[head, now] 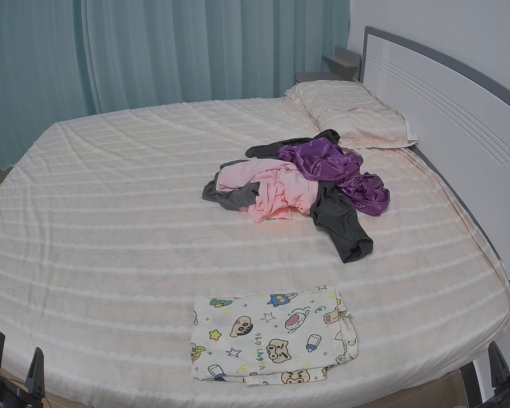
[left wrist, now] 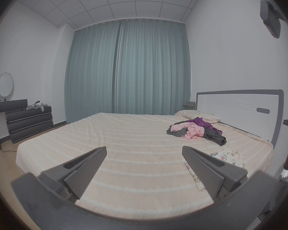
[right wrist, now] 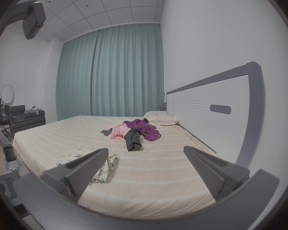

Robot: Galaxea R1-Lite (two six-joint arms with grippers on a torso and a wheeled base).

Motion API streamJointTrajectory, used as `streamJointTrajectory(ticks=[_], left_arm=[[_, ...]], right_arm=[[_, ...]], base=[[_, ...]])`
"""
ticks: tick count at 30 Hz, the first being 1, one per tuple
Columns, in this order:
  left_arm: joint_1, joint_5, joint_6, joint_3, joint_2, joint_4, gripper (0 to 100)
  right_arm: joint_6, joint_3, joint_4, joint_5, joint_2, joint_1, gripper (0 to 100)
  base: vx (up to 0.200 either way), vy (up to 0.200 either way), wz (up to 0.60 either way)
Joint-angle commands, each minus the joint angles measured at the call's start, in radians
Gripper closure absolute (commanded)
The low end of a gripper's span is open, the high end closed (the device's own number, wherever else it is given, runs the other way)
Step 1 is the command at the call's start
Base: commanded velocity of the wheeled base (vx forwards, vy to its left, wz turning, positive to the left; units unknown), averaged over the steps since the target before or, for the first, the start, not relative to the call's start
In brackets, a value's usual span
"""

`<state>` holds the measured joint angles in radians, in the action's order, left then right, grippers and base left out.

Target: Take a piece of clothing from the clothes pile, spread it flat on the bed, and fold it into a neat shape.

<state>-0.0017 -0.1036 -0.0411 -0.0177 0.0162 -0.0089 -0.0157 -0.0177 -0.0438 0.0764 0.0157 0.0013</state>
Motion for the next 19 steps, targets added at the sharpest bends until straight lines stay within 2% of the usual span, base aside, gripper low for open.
streamJointTrajectory(ticks=[1,19], left_arm=[[0.000,-0.001,0.000,0.018,-0.016,0.000,0],[0.000,-0.001,0.000,0.018,-0.016,0.000,0]], right_arm=[[-0.001,0.018,-0.001,0.000,-0.014,0.000,0],[0.002,0.018,0.002,0.000,-0.014,0.000,0]], base=[[0.000,0.000,0.00],[0.000,0.000,0.00]])
